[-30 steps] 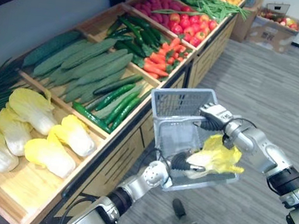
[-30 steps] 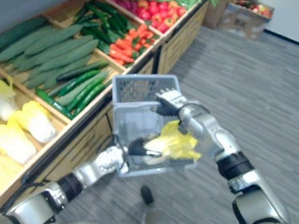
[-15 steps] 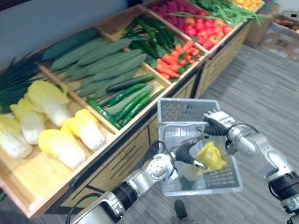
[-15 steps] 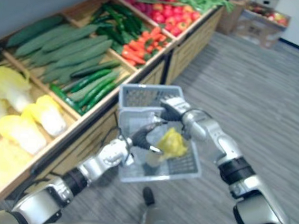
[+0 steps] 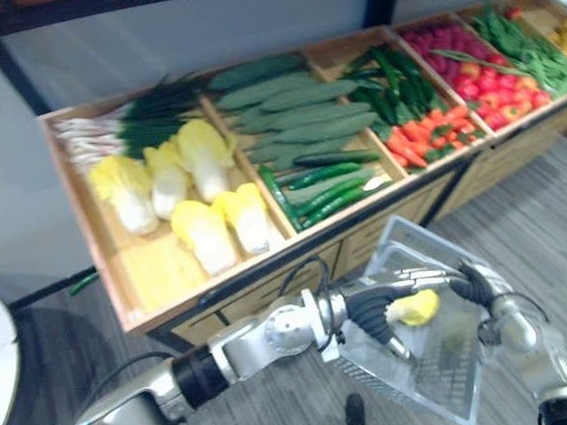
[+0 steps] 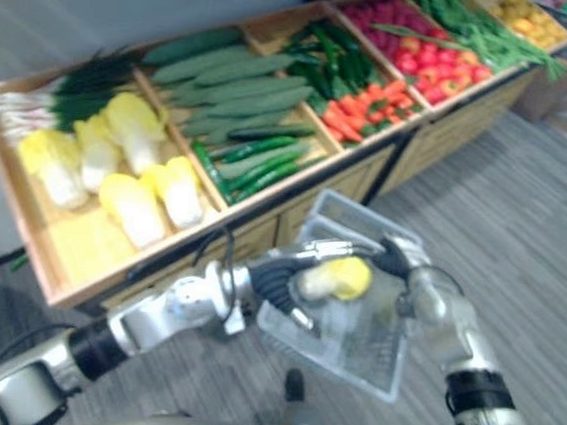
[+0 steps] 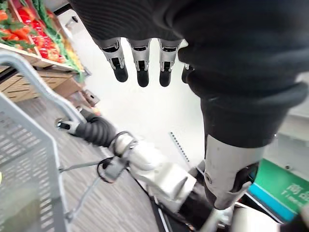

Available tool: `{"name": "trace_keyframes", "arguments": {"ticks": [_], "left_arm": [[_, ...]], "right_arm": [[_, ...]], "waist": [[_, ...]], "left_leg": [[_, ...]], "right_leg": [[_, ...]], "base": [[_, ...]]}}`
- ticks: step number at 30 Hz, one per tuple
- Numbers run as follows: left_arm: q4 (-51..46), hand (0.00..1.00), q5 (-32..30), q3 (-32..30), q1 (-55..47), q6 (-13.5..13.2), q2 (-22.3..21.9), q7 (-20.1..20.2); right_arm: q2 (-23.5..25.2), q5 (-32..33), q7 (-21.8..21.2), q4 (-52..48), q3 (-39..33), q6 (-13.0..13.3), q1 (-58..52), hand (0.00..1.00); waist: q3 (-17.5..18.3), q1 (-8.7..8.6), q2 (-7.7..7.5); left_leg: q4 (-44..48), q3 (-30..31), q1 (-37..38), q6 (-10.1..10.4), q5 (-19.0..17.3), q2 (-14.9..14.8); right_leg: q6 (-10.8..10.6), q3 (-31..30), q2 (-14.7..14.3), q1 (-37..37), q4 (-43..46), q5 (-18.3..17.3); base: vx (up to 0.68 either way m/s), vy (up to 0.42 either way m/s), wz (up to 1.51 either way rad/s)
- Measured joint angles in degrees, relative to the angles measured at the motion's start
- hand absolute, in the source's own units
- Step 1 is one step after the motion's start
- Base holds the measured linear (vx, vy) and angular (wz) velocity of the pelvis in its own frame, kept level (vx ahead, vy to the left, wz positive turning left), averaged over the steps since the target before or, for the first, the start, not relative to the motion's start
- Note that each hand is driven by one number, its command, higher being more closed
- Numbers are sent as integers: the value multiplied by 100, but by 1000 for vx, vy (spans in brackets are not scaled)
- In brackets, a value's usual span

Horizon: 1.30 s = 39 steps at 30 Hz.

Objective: Pick vegetable in the basket

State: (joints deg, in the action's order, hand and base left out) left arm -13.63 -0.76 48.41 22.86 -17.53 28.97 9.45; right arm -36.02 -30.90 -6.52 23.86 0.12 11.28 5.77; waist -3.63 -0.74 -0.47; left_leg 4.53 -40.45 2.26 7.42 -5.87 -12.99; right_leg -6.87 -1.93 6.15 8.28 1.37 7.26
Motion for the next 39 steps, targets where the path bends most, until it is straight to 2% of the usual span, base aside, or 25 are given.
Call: {"name": "trace_keyframes", "arguments": {"ticks": [1, 3, 5, 8, 10, 11, 12, 13, 14, 16, 17, 18, 20, 22, 26, 30, 33, 35, 39], "left_arm": [[-545, 0, 335, 122, 41, -88, 530, 121], [-1105, 0, 816, 147, 37, -120, 1103, 307], [-1518, 0, 1201, 102, 11, -127, 1482, 451], [-2006, 0, 1405, -452, -502, -156, 1664, 463], [-2189, 0, 1415, -1335, -1120, -227, 1613, 435], [-2187, 0, 1416, -1969, -1555, -249, 1526, 372], [-2155, 0, 1417, -2294, -1786, -252, 1438, 312], [-2025, 0, 1416, -2884, -2261, -258, 1147, 180], [-1907, 0, 1416, -3159, -2477, -259, 932, 135], [-1215, 0, 1292, -4132, -3112, -221, -64, -224], [-1003, 0, 1248, -4356, -3231, -202, -326, -307], [-397, 0, 1061, -4903, -3453, -143, -946, -545], [353, 0, 841, -5365, -3545, 20, -1370, -787], [1553, 0, 449, -6037, -3668, 260, -1868, -1173], [3187, 0, 135, -6731, -3674, 636, -2295, -1601], [4662, 0, -535, -7399, -3643, 757, -2447, -1923], [5933, 0, -643, -7855, -3553, 831, -2454, -2089], [6827, 0, -942, -8031, -3582, 915, -2443, -2284], [7434, 0, -1404, -8006, -3646, 1105, -2448, -2291]], "right_arm": [[112, 0, 16, 227, -389, -92, -278, 100], [269, 16, 32, 555, -922, -147, -687, 100], [461, 40, 135, 883, -1407, -236, -1003, 100], [817, 101, 256, 1367, -2185, -322, -1271, 100], [1075, 243, 383, 1886, -2789, -391, -1402, 100], [1221, 293, 478, 2157, -3101, -431, -1433, 100], [1288, 359, 513, 2310, -3232, -456, -1438, 100], [1418, 474, 572, 2651, -3452, -495, -1440, 100], [1503, 518, 628, 2828, -3579, -501, -1440, 100], [1762, 758, 854, 3400, -4035, -563, -1478, 100], [1784, 868, 871, 3524, -4065, -565, -1488, 100], [1902, 1070, 921, 3747, -4238, -582, -1457, 100], [2006, 1291, 971, 3886, -4296, -601, -1452, 100], [2198, 1465, 1036, 4002, -4360, -603, -1434, 100], [2376, 1601, 1124, 3939, -4154, -603, -1512, 100], [2547, 1610, 1167, 3724, -3772, -585, -1642, 100], [2581, 1618, 1253, 3771, -3715, -577, -1662, 100], [2577, 1621, 1334, 3891, -3609, -574, -1623, 100], [2579, 1619, 1365, 4033, -3400, -547, -1582, 100]], "waist": [[3, 61, 5], [65, 114, -3], [123, 170, 28], [229, 254, 92], [294, 259, 131], [315, 254, 131], [313, 256, 123], [334, 285, 114], [351, 315, 83], [405, 367, -7], [405, 402, -34], [429, 448, -20], [431, 442, -63], [442, 425, -143], [443, 326, -205], [488, 231, -221], [543, 183, -202], [559, 108, -214], [569, 82, -228]], "left_leg": [[-76, 205, -7, -52, 55, 41], [-251, 515, -13, -121, 141, 182], [-379, 774, -28, -190, 208, 308], [-562, 1142, -106, -258, 334, 485], [-717, 1485, -181, -356, 470, 626], [-767, 1673, -216, -420, 542, 693], [-806, 1772, -222, -417, 552, 731], [-853, 1934, -249, -433, 597, 791], [-850, 2017, -308, -439, 601, 814], [-879, 2348, -441, -471, 688, 959], [-932, 2389, -453, -478, 733, 983], [-997, 2517, -494, -499, 839, 1003], [-998, 2650, -560, -521, 920, 996], [-1009, 2707, -577, -486, 983, 952], [-1042, 2691, -436, -437, 1000, 879], [-1044, 2551, -334, -366, 973, 763], [-1044, 2479, -303, -349, 920, 736], [-1044, 2384, -305, -314, 892, 725], [-1042, 2178, -284, -233, 829, 698]], "right_leg": [[-3, 231, 56, -66, 93, -2], [-101, 558, 207, -175, 179, -76], [-103, 851, 341, -287, 195, -79], [-105, 1201, 500, -368, 193, -80], [-125, 1507, 610, -461, 182, -96], [-160, 1657, 651, -522, 173, -125], [-163, 1722, 677, -574, 142, -128], [-160, 1804, 709, -660, 71, -135], [-159, 1839, 729, -677, 39, -155], [-161, 1911, 826, -786, -124, -286], [-183, 1922, 839, -793, -141, -321], [-157, 1961, 833, -784, -136, -418], [-165, 2046, 815, -784, -120, -517], [-149, 2042, 742, -798, -121, -636], [-48, 2037, 662, -914, -123, -825], [-67, 1961, 591, -941, -134, -905], [-67, 1850, 546, -935, -204, -907], [-65, 1726, 517, -884, -234, -905], [-55, 1464, 477, -748, -231, -888]], "base": [[-20, 37, 72], [-3, 64, 89], [19, 71, 76], [30, 65, 64], [61, 47, 89], [70, 28, 85], [82, 31, 75], [52, 18, 55], [56, 10, 70], [85, -3, 72], [75, -11, 58], [30, -28, 44], [21, -46, 35], [0, -58, 11], [-26, -45, -3], [-34, -33, -13], [-8, -15, -20], [33, -8, -19], [62, -4, -33]]}}
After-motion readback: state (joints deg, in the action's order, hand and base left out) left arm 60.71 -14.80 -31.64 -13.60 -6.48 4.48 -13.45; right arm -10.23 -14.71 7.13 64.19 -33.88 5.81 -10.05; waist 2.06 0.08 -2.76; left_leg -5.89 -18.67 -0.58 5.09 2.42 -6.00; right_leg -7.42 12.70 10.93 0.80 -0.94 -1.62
